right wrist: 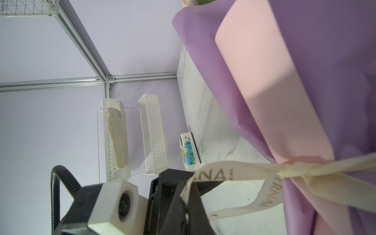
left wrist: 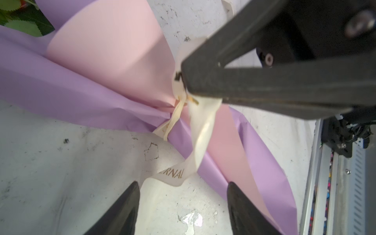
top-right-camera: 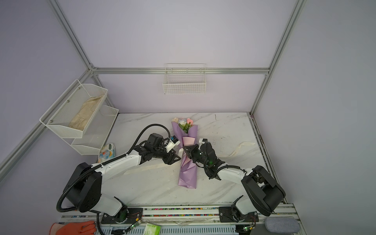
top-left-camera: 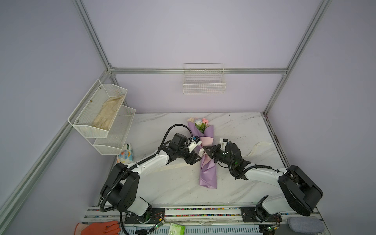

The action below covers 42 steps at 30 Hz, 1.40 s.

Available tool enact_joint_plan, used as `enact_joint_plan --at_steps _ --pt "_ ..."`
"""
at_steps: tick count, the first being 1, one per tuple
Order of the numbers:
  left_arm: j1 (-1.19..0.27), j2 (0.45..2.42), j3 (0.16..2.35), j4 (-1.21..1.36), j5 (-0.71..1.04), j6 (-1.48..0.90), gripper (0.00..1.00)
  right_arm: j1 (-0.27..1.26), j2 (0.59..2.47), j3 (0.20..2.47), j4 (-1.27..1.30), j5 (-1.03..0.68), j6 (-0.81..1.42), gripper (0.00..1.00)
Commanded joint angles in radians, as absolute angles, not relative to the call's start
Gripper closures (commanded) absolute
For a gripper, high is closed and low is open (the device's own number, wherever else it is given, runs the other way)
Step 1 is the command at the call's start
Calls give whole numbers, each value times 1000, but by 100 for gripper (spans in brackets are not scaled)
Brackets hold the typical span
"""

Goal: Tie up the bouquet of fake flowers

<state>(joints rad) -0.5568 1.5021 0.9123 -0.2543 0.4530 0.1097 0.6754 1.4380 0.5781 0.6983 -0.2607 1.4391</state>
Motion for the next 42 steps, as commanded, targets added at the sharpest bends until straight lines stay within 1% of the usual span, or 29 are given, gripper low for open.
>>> enact_joint_plan --at_steps 1,7,10,12,15,19,22,25,26,27,28,30,31,34,37,39,42 --pt "-551 1475 830 -145 472 196 31 681 1437 607 681 -280 1453 91" --pt "-552 1556 878 -52 487 201 31 681 1451 614 695 -291 1459 91" --pt "-552 1608 900 -38 524 207 36 681 1451 614 693 -287 1461 91" --pt "-551 1637 915 -57 551 213 42 681 1451 614 696 -286 1462 91" --pt "-551 1648 908 -52 567 203 58 680 1454 614 695 -285 1463 91" --pt "-550 1598 877 -30 552 172 86 681 1453 608 694 -279 1465 90" --pt "-551 1544 846 -1 530 160 100 681 1453 591 691 -271 1471 89" --pt "-551 1503 845 -25 520 150 100 680 1443 580 673 -262 1476 84" --pt "-551 1489 848 -38 516 149 100 676 1436 582 655 -266 1466 78" --pt "-551 1475 848 -45 499 139 100 666 1422 588 617 -270 1443 64" --pt "-551 1461 850 -56 476 128 100 654 1403 597 556 -274 1417 55" --pt "-551 1436 856 -87 442 116 100 633 1352 622 410 -260 1351 45" --pt "-551 1425 859 -108 424 116 100 622 1312 637 304 -237 1302 42" --pt "-551 1373 890 -191 391 106 100 551 1214 658 39 -172 1176 38" --pt "-552 1356 930 -234 443 90 100 401 1151 631 -120 -154 1054 36" --pt "-552 1356 959 -260 466 57 100 266 1148 620 -208 -153 980 35" --pt "-553 1365 996 -289 526 35 100 156 1186 630 -265 -100 867 35"
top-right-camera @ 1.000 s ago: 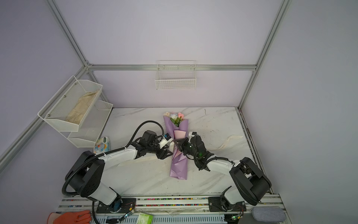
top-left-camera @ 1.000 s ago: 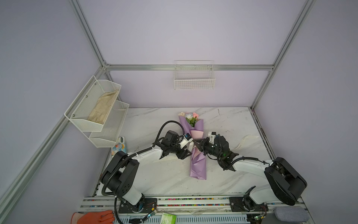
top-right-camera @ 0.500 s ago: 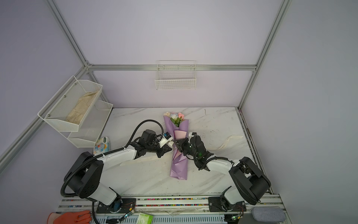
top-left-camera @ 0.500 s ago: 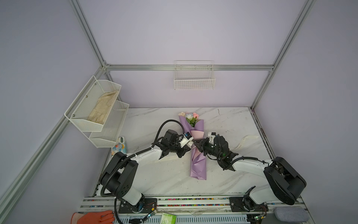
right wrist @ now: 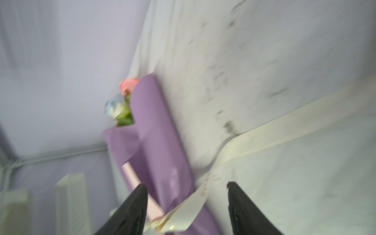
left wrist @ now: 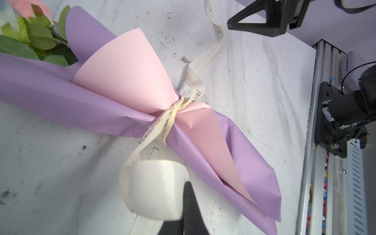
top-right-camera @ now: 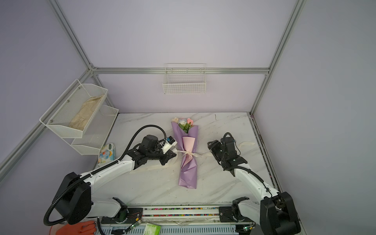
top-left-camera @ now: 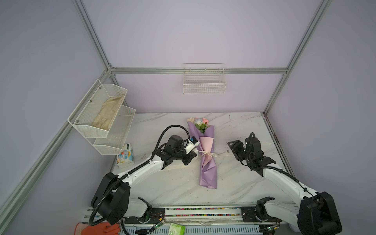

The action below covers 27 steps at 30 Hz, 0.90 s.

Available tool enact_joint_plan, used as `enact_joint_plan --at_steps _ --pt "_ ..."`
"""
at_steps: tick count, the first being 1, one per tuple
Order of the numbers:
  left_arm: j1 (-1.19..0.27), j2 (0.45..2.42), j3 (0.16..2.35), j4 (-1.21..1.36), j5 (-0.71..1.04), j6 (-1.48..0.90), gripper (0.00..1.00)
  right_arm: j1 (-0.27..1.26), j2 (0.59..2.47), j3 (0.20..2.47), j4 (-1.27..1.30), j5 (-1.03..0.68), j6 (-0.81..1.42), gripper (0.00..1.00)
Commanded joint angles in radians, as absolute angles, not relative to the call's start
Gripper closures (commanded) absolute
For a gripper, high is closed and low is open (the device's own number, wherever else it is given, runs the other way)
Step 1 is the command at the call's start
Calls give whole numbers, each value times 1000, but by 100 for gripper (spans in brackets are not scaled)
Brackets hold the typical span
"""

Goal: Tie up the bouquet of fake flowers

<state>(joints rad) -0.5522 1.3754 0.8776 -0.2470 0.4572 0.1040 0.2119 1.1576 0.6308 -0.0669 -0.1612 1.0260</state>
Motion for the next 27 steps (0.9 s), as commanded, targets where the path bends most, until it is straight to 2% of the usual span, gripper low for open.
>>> enact_joint_plan --at_steps 1,8,13,18,23,27 --pt "-554 1370 1006 -292 556 24 100 136 1217 640 -274 -84 833 34" --pt "-557 1384 1093 -376 647 -10 100 32 1454 812 -424 162 624 33" --pt "-557 1377 1087 -391 606 27 100 -47 1571 923 -438 172 504 32" --pt "-557 1394 1099 -396 607 31 100 -54 1686 1001 -436 128 468 34" --pt "-557 1388 1104 -399 589 60 100 -54 1753 1022 -425 108 454 44" --pt "-557 1376 1091 -392 576 80 100 -55 1766 1030 -413 101 440 63"
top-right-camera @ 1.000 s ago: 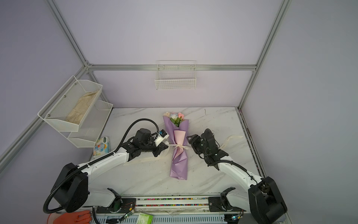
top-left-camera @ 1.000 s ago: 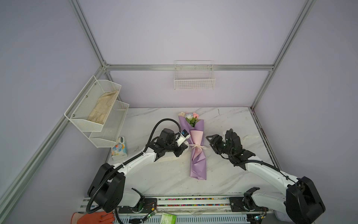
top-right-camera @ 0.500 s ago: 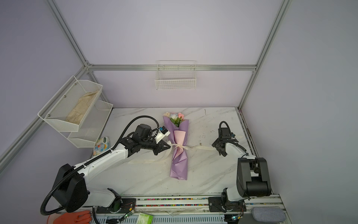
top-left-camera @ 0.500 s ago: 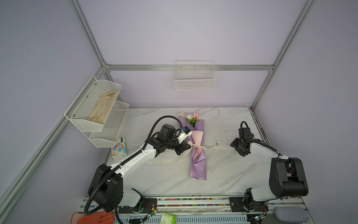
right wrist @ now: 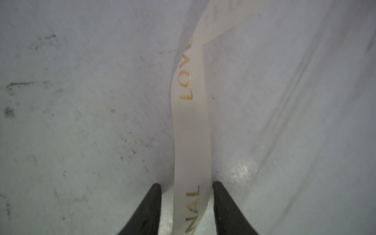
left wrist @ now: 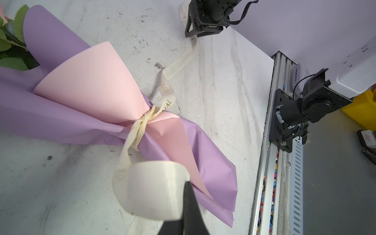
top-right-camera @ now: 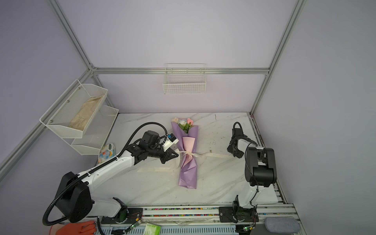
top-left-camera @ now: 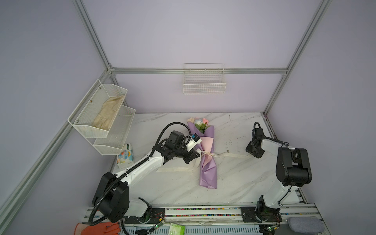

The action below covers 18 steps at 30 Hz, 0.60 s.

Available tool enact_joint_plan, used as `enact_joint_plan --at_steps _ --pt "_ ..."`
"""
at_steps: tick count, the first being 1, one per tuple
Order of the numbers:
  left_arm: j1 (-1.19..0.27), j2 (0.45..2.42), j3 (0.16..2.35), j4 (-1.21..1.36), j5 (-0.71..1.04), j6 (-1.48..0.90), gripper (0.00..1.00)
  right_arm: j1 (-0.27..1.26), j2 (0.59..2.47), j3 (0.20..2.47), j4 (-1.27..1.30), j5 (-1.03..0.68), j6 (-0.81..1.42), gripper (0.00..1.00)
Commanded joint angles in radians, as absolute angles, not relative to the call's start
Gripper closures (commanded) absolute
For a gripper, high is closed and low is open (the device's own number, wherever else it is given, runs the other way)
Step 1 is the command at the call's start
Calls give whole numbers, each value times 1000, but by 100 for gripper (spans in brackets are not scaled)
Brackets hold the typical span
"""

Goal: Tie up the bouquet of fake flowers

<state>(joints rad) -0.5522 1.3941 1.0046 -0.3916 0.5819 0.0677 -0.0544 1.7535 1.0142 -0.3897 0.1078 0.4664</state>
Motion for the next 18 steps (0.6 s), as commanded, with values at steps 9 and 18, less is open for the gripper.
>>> enact_joint_plan --at_steps 9,18 --pt "-555 1373 1073 -419 451 52 100 -56 1641 1037 -401 180 437 100" --pt "-552 1345 1042 -417 354 26 100 -70 1479 1063 -375 170 438 100"
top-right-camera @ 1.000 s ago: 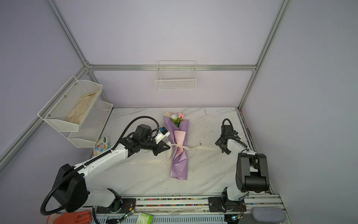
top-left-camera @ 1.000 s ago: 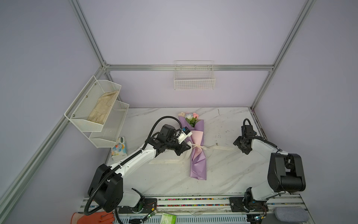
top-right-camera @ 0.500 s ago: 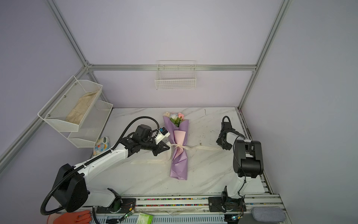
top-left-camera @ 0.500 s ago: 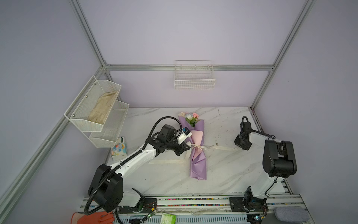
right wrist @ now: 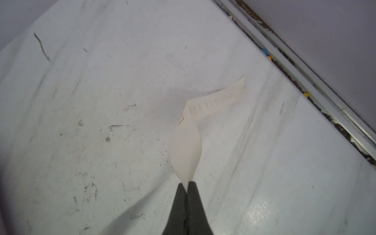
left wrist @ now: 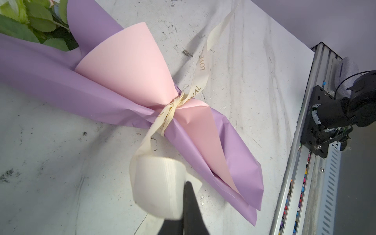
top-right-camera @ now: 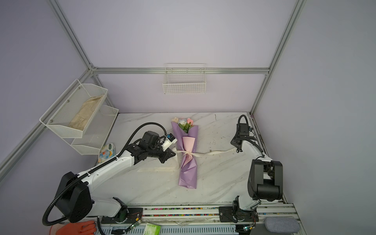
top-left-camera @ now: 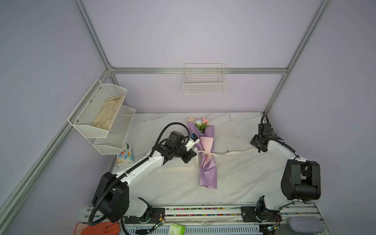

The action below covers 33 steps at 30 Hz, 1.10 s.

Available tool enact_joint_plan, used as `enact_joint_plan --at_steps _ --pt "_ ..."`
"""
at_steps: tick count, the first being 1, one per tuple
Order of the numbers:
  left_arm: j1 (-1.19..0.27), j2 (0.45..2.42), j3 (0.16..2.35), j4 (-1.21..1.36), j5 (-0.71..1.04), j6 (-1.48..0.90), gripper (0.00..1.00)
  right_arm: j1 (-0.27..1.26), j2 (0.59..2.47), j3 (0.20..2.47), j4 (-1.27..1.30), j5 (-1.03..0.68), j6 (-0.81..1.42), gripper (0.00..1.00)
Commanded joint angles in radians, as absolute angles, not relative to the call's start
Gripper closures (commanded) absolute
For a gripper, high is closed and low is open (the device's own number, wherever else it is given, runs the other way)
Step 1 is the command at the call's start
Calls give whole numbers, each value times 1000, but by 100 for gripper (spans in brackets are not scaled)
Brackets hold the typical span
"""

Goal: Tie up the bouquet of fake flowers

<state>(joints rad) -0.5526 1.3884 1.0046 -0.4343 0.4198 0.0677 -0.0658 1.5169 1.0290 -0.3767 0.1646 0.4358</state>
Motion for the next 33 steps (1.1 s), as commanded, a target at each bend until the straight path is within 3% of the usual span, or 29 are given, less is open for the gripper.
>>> enact_joint_plan --at_steps 1,5,10,15,28,33 --pt "-550 1340 1035 -414 303 5 100 -73 1464 1072 -377 183 442 100" --pt "-526 1314 982 -397 161 -72 100 -92 1425 1072 -362 169 457 100" --pt "-514 1292 948 -371 251 -47 100 -97 1404 1077 -356 130 466 100" --pt "-517 1300 950 -329 389 25 100 -72 1444 1171 -299 -248 485 100" --pt "-537 1234 845 -177 510 159 100 653 1854 1834 -440 -288 305 100" --pt "-541 1194 788 -114 514 138 100 706 1898 1818 -522 -285 245 100"
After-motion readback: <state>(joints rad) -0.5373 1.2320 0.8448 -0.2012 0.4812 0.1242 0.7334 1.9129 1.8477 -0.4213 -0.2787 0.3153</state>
